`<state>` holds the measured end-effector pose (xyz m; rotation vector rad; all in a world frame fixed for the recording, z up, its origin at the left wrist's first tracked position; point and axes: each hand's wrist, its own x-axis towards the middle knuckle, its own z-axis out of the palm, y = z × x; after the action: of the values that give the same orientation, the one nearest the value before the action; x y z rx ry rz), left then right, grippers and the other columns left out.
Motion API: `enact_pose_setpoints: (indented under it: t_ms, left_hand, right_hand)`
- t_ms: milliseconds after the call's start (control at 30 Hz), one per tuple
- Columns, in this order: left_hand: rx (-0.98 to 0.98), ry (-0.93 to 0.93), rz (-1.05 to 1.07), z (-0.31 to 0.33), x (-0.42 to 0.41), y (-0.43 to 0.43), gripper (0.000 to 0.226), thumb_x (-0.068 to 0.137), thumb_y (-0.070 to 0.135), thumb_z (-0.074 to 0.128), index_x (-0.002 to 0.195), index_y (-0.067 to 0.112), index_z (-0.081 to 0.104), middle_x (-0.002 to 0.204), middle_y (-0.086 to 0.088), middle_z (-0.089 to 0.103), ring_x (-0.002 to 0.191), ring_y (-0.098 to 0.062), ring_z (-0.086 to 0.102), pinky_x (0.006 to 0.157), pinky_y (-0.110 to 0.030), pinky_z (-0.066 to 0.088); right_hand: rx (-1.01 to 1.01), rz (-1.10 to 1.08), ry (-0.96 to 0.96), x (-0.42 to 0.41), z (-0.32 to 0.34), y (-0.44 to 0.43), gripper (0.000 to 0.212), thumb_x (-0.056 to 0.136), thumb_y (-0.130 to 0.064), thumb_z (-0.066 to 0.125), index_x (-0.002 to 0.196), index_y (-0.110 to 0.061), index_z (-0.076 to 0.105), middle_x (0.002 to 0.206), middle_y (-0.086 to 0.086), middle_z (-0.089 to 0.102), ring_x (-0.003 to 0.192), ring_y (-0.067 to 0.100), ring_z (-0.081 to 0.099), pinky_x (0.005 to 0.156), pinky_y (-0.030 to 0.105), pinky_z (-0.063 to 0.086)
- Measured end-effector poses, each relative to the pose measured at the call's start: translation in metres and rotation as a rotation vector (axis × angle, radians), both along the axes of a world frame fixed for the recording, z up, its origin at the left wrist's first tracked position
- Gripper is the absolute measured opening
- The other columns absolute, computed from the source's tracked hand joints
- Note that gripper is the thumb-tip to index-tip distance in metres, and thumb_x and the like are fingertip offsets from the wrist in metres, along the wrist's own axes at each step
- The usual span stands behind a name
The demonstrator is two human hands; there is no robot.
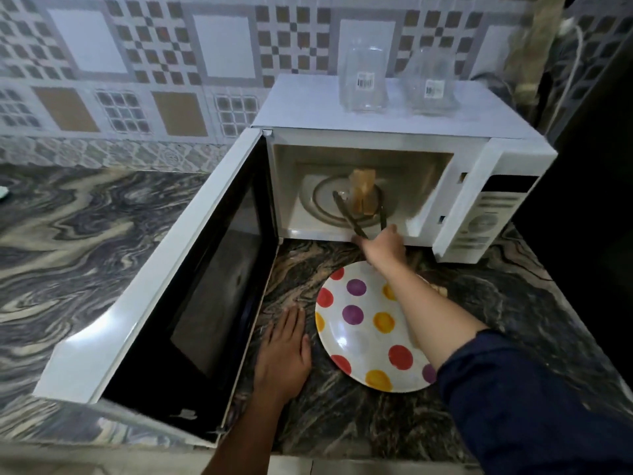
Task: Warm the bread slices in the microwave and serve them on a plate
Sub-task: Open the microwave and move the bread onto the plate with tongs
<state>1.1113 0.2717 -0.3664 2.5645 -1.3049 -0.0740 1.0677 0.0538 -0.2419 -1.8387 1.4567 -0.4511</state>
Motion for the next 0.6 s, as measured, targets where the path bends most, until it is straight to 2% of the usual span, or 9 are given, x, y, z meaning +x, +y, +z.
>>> enact_pose_setpoints:
  t_ms: [133, 200, 267, 333, 433, 600]
  left_hand:
    - [0.005, -0.012, -0.010, -0.001, 0.003, 0.000, 0.054, 0.088, 0.036, 0.034, 0.135, 0.015, 0.050, 0.140, -0.002, 0.049, 0.130, -0.014, 0.045, 0.108, -0.027, 0.019]
    - [-0.017, -0.013, -0.010, -0.003, 0.004, 0.001, 0.053, 0.088, 0.036, 0.035, 0.136, 0.016, 0.048, 0.141, -0.001, 0.048, 0.132, -0.012, 0.038, 0.108, -0.027, 0.017]
    - [-0.025, -0.014, -0.001, -0.007, 0.005, 0.001, 0.054, 0.089, 0.036, 0.034, 0.138, 0.017, 0.046, 0.143, 0.000, 0.045, 0.134, -0.011, 0.034, 0.109, -0.027, 0.016]
    - [-0.020, -0.011, -0.002, -0.009, 0.005, 0.000, 0.055, 0.089, 0.036, 0.032, 0.139, 0.017, 0.042, 0.145, 0.001, 0.041, 0.135, -0.013, 0.035, 0.112, -0.026, 0.012]
    - [0.001, -0.005, 0.005, -0.010, 0.005, -0.001, 0.055, 0.089, 0.036, 0.032, 0.139, 0.017, 0.043, 0.145, 0.002, 0.040, 0.135, -0.014, 0.037, 0.112, -0.024, 0.005]
    - [0.007, -0.014, 0.017, -0.009, 0.005, -0.001, 0.055, 0.089, 0.036, 0.031, 0.140, 0.016, 0.042, 0.145, 0.002, 0.041, 0.135, -0.014, 0.039, 0.111, -0.024, 0.005]
  right_hand:
    - [0.018, -0.004, 0.040, 0.023, 0.001, -0.015, 0.059, 0.084, -0.033, 0.066, 0.130, -0.004, 0.043, 0.131, 0.015, 0.053, 0.118, 0.034, 0.053, 0.092, 0.039, 0.045]
    - [0.011, -0.006, 0.068, 0.032, 0.004, -0.024, 0.053, 0.086, -0.032, 0.062, 0.130, -0.005, 0.047, 0.131, 0.015, 0.054, 0.118, 0.034, 0.053, 0.092, 0.038, 0.045]
    - [0.019, -0.023, 0.068, 0.039, 0.005, -0.032, 0.046, 0.091, -0.022, 0.053, 0.132, -0.004, 0.044, 0.134, 0.016, 0.051, 0.121, 0.035, 0.050, 0.095, 0.039, 0.043]
    - [0.019, -0.034, 0.084, 0.043, 0.004, -0.039, 0.040, 0.095, -0.013, 0.043, 0.133, -0.002, 0.040, 0.136, 0.017, 0.048, 0.124, 0.036, 0.047, 0.098, 0.041, 0.041]
    - [-0.012, -0.021, 0.121, 0.043, 0.000, -0.043, 0.039, 0.097, -0.012, 0.033, 0.135, -0.005, 0.040, 0.136, 0.017, 0.049, 0.124, 0.036, 0.048, 0.099, 0.040, 0.040]
    - [-0.019, 0.008, 0.136, 0.032, -0.004, -0.035, 0.038, 0.096, -0.015, 0.037, 0.133, -0.007, 0.042, 0.134, 0.017, 0.051, 0.122, 0.036, 0.049, 0.097, 0.039, 0.042]
